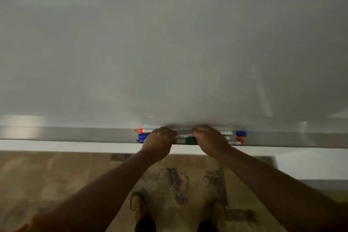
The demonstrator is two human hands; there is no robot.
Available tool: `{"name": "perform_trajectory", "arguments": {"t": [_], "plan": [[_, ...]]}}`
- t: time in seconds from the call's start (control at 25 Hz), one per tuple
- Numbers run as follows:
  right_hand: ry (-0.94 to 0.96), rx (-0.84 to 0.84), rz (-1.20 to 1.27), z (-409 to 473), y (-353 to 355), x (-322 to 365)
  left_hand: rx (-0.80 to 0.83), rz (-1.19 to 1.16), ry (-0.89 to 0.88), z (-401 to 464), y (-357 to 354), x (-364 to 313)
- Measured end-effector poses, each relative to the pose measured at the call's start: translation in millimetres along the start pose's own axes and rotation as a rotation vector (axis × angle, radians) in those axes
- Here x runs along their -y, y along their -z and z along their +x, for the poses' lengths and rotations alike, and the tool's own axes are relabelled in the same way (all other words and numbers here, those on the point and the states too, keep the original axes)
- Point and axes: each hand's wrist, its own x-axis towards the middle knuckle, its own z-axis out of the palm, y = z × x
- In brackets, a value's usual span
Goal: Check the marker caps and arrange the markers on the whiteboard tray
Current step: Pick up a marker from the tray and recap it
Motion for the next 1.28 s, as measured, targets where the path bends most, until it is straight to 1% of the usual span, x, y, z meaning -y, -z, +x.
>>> {"name": "perform_trajectory", "arguments": {"t": [0.12, 0.28, 0.36, 0.52, 0.72, 0.84, 0.88, 0.92, 1.04, 1.08, 1.16, 1.2, 1.28], "plan": [[-0.003, -0.054, -0.039, 2.2, -6.3, 0.2, -0.056, 0.05, 0.0, 4.1, -3.8, -0.8], [0.041, -0.024, -0.126, 1.3, -13.0, -0.9, -0.108, 0.097, -0.016, 3.7, -7.1, -6.8], [0.045, -0.012, -0.144, -0.6, -13.4, -2.3, -0.117, 0.105, 0.005, 4.4, -9.8, -7.1], [0.058, -0.047, -0.149, 1.4, -20.1, -1.3, -0.147, 0.076, -0.003, 7.0, -15.6, -6.4], [0.074, -0.092, -0.137, 0.5, -25.4, 0.8, -0.286, -0.008, -0.085, 2.5, -13.9, -4.7], [0.033, -0.122, -0.071, 3.8, -17.1, 8.4, -0.322, -0.065, -0.13, 0.0, -2.6, -6.5], [0.026, -0.124, -0.04, 4.5, -14.7, 9.4, -0.325, -0.137, -0.109, -0.5, 2.1, -8.8], [0.019, -0.12, -0.002, 3.4, -12.3, 9.9, -0.314, -0.27, -0.035, -2.3, 6.5, -12.2], [-0.019, -0.075, 0.117, -8.8, -7.1, 10.3, -0.242, -0.805, 0.335, -9.1, 17.6, -24.6], [-0.031, -0.061, 0.139, -14.3, -6.4, 10.2, -0.222, -0.962, 0.414, -9.5, 19.0, -26.2], [-0.05, -0.053, 0.168, -23.7, -4.6, 9.7, -0.191, -1.236, 0.498, -10.2, 22.6, -29.9], [-0.064, -0.059, 0.187, -26.9, -3.5, 9.2, -0.176, -1.331, 0.519, -9.9, 25.1, -31.5], [-0.093, -0.084, 0.225, -28.4, -0.9, 9.2, -0.149, -1.426, 0.542, -7.9, 27.0, -34.2]]}}
